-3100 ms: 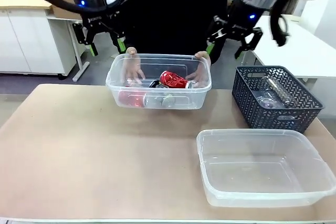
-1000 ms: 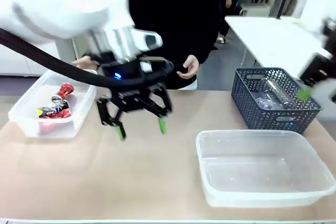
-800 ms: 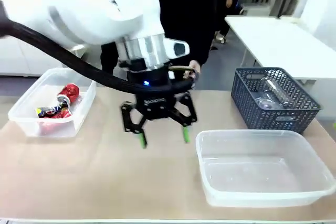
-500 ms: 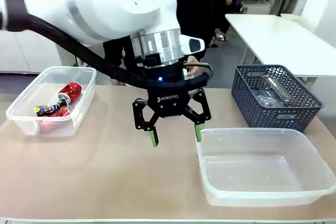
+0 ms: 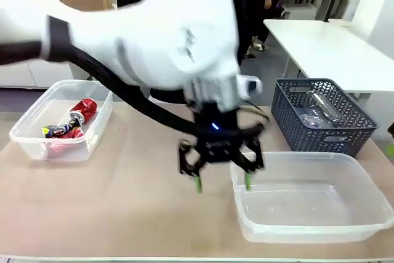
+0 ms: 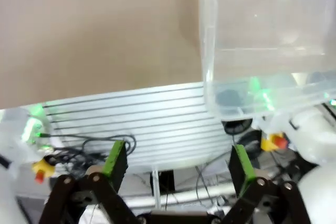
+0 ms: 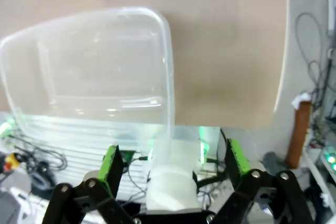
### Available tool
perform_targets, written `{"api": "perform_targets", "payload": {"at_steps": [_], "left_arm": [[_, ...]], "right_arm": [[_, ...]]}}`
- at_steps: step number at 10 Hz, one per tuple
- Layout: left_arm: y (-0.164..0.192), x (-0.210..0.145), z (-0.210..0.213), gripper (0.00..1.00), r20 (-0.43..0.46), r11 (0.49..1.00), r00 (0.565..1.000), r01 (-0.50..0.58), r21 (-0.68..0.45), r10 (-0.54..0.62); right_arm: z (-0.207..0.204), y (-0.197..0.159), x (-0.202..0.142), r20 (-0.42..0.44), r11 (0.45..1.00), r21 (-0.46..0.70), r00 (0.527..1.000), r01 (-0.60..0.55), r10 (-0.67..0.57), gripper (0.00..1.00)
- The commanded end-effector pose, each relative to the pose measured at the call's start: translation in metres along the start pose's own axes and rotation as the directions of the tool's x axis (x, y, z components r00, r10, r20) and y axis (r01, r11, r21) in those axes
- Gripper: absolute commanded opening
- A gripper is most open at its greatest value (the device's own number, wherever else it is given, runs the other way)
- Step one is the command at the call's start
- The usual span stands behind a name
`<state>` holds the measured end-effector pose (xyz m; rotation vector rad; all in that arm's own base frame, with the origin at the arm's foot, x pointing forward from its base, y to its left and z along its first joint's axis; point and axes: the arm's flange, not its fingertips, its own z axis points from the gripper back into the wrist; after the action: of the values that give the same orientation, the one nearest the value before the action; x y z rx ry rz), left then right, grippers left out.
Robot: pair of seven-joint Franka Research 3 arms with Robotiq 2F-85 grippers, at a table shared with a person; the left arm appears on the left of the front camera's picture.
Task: Sort the waste into each basket.
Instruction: Pick up the Organizing box on the right side of the table and lift it.
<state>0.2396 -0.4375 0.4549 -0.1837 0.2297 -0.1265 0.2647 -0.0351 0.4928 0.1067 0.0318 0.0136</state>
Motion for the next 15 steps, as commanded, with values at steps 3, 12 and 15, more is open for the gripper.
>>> {"api": "perform_targets", "payload": {"at_steps": [3,12,15], "left_arm": [[-0.044,0.042,-0.059,1.00,0.017,0.990,0.998,-0.065,0.122,0.063],[-0.036,0.065,-0.080,0.45,0.159,0.979,0.975,-0.171,0.110,0.152],[-0.038,0.064,-0.080,0.00,0.160,0.982,0.979,-0.147,0.116,0.128]], "right_arm": [[-0.145,0.004,0.008,-0.215,0.998,0.057,0.976,-0.001,0.014,1.00],[-0.190,0.005,-0.008,-0.203,0.998,0.042,0.978,-0.040,0.047,0.77],[-0.196,0.007,-0.009,-0.241,0.997,0.068,0.969,-0.037,0.052,0.00]]}}
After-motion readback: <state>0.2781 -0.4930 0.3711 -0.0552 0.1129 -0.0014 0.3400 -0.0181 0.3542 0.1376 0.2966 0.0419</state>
